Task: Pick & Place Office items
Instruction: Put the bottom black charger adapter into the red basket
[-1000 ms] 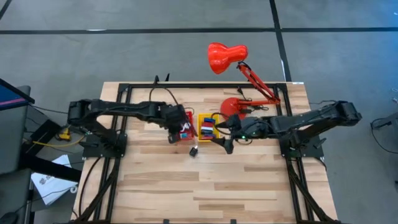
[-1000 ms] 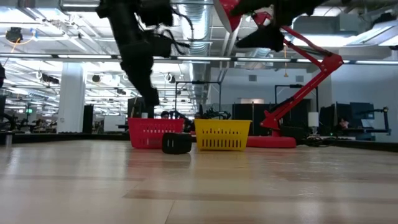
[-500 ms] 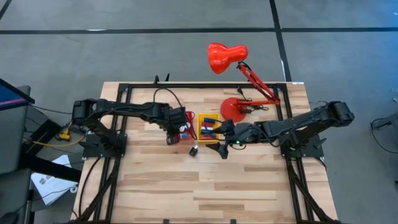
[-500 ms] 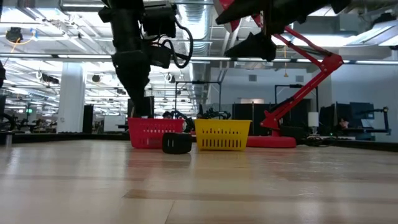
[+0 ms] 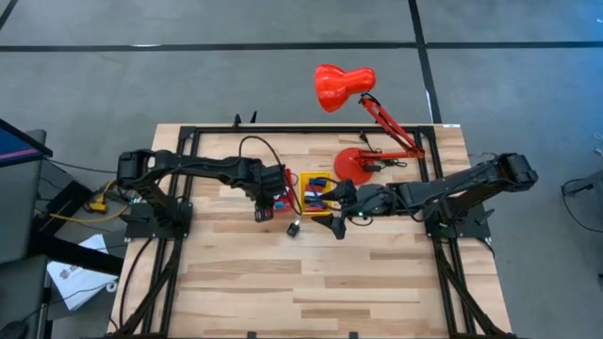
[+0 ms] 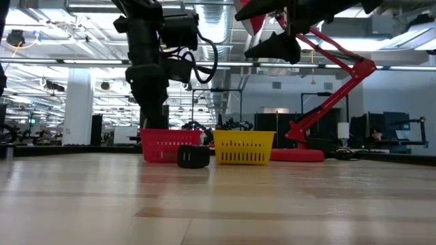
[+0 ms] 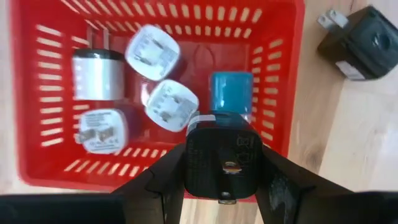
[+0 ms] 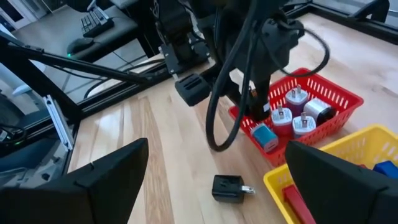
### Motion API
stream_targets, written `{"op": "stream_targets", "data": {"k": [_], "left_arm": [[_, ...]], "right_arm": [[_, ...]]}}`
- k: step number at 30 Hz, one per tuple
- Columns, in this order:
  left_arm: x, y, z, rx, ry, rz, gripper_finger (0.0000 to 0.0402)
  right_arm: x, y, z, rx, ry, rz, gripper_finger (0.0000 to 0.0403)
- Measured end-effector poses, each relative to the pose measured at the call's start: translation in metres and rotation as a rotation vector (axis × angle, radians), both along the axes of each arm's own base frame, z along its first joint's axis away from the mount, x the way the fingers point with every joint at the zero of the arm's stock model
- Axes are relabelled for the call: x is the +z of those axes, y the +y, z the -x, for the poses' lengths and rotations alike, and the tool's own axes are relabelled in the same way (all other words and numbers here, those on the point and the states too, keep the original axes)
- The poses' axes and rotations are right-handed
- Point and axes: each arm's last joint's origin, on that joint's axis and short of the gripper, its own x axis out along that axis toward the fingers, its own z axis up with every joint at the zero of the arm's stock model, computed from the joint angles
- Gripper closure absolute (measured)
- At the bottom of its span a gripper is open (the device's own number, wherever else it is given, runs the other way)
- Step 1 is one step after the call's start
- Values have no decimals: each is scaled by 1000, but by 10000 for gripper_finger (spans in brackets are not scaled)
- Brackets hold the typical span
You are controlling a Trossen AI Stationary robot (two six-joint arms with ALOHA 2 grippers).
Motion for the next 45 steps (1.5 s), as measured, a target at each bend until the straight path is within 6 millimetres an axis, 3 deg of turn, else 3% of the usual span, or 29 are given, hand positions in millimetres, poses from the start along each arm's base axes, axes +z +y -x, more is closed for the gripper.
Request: {"op": "stream_targets", "data": {"k": [42, 45], "left_arm": [[-16, 13, -2, 38, -6, -82, 254], [-16, 15, -1, 36, -12, -27, 254]], "right_arm": [[1, 0, -1, 0, -17, -1, 33], [1, -1, -1, -4, -17, -1, 33]]}}
